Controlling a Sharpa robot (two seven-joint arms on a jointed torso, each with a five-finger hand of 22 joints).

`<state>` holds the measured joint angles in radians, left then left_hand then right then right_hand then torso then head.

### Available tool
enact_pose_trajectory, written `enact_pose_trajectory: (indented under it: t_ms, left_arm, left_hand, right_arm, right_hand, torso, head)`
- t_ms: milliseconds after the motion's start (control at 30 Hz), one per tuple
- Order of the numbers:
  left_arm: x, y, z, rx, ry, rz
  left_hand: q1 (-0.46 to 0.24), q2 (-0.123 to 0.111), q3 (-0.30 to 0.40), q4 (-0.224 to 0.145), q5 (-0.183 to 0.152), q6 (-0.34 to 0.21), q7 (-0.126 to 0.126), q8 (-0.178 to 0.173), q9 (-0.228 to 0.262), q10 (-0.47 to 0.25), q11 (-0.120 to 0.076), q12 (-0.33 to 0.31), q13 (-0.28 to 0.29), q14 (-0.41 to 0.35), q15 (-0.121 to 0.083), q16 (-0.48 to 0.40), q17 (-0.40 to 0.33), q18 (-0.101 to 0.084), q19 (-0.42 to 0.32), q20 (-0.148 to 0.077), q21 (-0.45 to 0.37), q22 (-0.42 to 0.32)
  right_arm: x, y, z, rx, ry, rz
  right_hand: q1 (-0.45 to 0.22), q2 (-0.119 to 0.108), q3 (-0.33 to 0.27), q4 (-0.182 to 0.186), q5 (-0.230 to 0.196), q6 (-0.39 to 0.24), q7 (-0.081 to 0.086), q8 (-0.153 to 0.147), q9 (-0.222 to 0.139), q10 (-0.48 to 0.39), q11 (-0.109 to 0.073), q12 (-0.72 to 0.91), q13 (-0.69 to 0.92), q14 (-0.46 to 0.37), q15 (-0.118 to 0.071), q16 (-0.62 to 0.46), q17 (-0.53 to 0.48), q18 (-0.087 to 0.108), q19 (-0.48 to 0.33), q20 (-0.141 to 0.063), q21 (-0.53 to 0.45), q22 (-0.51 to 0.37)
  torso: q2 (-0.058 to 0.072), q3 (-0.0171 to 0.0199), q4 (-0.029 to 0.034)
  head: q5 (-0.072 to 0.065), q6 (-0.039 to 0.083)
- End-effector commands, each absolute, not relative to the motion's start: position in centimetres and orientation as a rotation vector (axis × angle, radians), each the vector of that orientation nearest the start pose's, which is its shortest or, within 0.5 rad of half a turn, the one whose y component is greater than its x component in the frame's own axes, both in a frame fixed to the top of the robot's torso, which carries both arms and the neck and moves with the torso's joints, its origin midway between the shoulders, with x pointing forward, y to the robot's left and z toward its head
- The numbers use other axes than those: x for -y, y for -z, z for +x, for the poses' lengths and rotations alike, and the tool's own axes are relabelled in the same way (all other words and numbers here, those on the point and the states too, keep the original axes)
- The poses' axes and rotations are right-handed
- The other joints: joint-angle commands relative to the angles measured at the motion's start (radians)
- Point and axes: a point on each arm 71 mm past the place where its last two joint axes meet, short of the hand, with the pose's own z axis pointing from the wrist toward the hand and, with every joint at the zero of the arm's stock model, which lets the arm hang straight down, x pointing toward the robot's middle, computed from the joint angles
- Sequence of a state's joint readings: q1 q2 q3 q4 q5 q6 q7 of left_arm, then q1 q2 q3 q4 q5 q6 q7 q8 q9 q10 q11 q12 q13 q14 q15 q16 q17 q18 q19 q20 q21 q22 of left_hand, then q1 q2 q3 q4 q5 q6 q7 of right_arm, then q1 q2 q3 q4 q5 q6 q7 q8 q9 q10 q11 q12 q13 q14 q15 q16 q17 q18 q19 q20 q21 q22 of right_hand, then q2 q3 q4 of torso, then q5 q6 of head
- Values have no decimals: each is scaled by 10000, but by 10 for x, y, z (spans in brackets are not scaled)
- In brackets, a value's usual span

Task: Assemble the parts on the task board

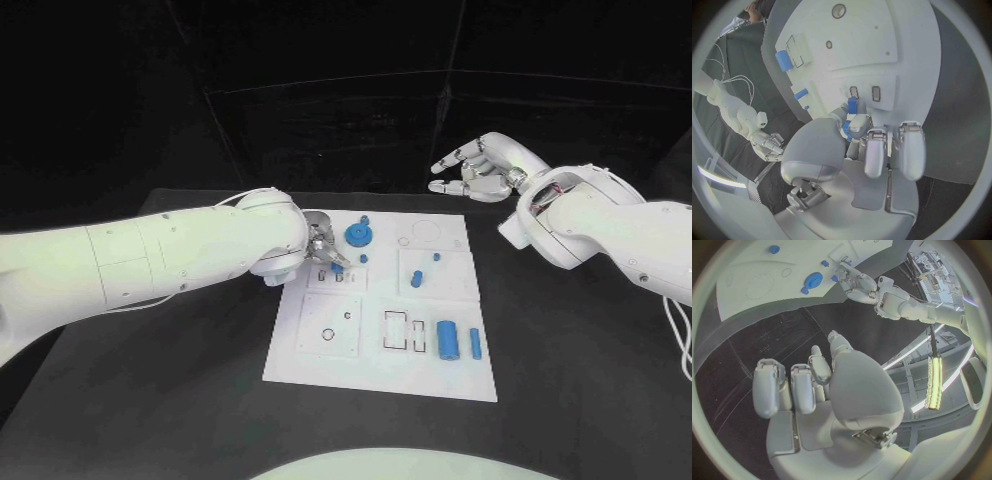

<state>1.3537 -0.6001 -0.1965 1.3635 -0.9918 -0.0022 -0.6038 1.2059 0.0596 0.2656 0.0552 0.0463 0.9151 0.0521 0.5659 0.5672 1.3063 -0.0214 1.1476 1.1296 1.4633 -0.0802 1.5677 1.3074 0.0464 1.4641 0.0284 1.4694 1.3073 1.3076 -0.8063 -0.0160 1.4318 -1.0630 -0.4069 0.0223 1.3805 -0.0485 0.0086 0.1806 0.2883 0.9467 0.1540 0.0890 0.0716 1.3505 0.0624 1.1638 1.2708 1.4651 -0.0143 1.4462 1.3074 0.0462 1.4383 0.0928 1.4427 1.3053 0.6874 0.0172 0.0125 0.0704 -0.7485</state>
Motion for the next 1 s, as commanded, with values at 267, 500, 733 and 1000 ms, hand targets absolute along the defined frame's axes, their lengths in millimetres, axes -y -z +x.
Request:
enact_pose_trajectory:
  t_ms: [267,500,733,1000]
  left_arm:
    - [-148,212,511,-22442,2954,-1547]
    - [-148,215,509,-22676,2876,-1391]
    - [-147,217,508,-22821,2828,-1282]
    - [-145,219,506,-23120,2788,-999]
  left_hand:
    - [-147,-10,1218,-982,9,61,-54,108,65,137,-27,113,70,1074,-31,31,2634,-146,504,-30,52,1282]
    - [-175,-26,1226,-969,7,67,-58,115,75,128,-30,96,51,1074,-34,31,2634,-146,504,-33,52,1284]
    - [-174,-28,1240,-973,8,67,-65,118,79,130,-34,98,54,1074,-36,31,2634,-145,504,-35,50,1282]
    - [-148,-62,1331,-1024,9,59,-85,129,104,121,-54,75,36,1074,-51,31,2634,-146,504,-46,51,1286]
  right_arm:
    - [209,120,522,-15175,-8749,1590]
    - [209,120,522,-15215,-8743,1588]
    - [209,120,523,-15238,-8743,1583]
    - [208,121,523,-15279,-8758,1559]
  right_hand:
    - [-3,-70,-51,11,-61,-11,-39,35,8,-72,-8,-45,-14,621,3,-68,867,112,-83,9,-41,-16]
    - [-1,-69,-52,12,-67,-11,-39,35,8,-72,-8,-46,-14,622,3,-68,867,114,-88,9,-46,-25]
    - [-1,-69,-52,12,-67,-11,-39,35,8,-72,-8,-46,-14,622,3,-68,867,114,-88,9,-46,-25]
    - [-1,-69,-52,12,-67,-11,-39,35,8,-72,-8,-46,-14,622,3,-68,867,114,-88,9,-46,-25]
  torso:
    - [3,2,6]
    - [3,-2,-2]
    - [4,2,10]
    - [3,1,8]
  head:
    - [-25,-29]
    - [-27,-43]
    - [-53,-61]
    - [-48,-74]
